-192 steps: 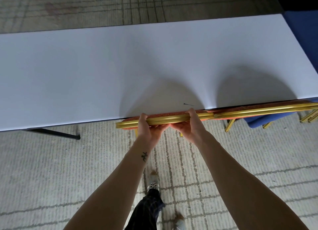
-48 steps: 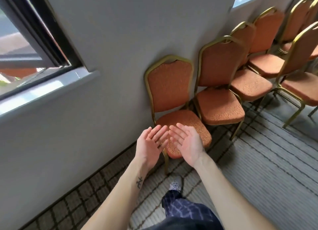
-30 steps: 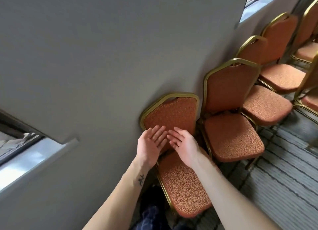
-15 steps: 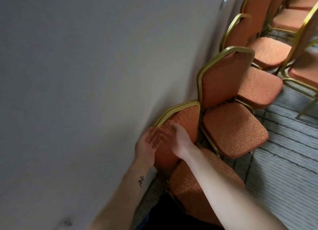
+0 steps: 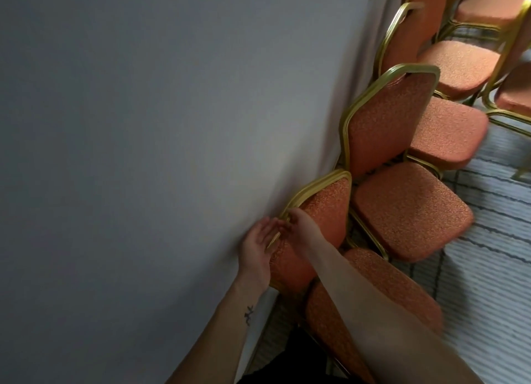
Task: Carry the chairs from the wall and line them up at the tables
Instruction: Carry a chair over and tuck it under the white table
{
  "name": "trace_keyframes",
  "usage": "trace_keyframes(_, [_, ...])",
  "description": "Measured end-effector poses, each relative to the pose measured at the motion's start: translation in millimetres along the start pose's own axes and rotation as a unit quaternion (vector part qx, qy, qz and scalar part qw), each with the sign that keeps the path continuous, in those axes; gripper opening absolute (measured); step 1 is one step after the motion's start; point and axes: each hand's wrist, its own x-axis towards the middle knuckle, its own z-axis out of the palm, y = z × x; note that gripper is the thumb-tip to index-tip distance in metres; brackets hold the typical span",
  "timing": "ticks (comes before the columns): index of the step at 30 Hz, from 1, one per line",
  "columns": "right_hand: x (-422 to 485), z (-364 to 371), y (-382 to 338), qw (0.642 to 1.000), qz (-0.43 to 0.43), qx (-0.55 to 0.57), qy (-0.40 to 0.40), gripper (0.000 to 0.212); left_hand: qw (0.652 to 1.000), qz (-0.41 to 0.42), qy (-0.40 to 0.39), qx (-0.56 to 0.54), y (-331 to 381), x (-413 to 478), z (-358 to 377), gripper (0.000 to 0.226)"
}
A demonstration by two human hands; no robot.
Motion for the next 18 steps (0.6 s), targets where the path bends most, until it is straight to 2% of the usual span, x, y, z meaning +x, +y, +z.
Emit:
trace_keyframes(3, [-2.7,-1.0,3.3,0.998,-0.036,-0.055,0.015,0.004,1.000,0.002,-0.013,0.012,1.4,0.8,1.1,0.032])
trace_keyframes(7, [-30.0,-13.2,22.0,0.994,-0.052,-0.090,0.026,0.017,0.993,0.046,-0.033,0.104,-1.3,-0.3,12.4,0.031])
trace_keyframes(11, [-56.2,-30.1,35.7,0.991,-0.092,-0.093,0.010,0.016,0.969,0.097,-0.053,0.221,-9.4,-10.3,34.0,0.025])
trace_keyframes(18, [-107.1,-82.1,27.7,0.969,-0.189,-0.147,0.056,0.012,0.927,0.142,-0.155,0.311,-37.4,-56.2,67.5,0.028])
